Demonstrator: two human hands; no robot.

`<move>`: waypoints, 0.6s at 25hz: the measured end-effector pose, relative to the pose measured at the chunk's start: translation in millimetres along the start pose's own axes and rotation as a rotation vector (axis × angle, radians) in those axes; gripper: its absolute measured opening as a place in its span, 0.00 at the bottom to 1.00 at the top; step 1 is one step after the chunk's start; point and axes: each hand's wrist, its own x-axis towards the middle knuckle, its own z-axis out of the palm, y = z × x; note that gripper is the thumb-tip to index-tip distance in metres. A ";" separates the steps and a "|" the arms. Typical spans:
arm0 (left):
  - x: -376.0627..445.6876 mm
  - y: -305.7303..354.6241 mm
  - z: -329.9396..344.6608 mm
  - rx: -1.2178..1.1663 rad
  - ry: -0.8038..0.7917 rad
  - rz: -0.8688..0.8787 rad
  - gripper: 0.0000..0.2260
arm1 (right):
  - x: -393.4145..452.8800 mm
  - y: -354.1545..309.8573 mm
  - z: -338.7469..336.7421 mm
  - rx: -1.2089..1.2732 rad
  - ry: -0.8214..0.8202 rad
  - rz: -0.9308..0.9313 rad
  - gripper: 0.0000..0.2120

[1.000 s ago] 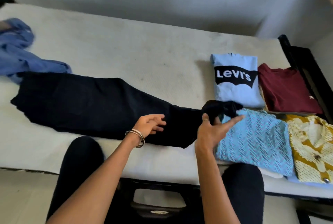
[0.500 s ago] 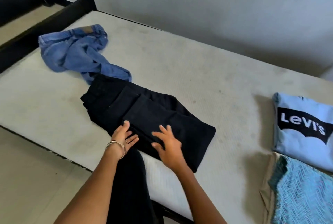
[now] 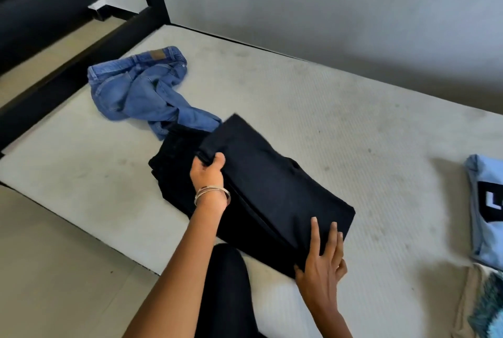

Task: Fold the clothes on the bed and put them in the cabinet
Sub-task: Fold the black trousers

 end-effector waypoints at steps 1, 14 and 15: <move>17.7 6.0 -11.3 -0.018 0.082 0.018 0.09 | -1.5 -10.3 8.7 -0.003 0.029 -0.025 0.59; 53.1 -40.8 -70.0 0.408 0.281 -0.153 0.23 | 1.1 5.2 16.4 0.379 0.063 0.131 0.34; 49.0 -42.4 -66.7 0.383 0.274 -0.143 0.19 | 2.4 5.3 11.7 0.511 0.137 0.195 0.31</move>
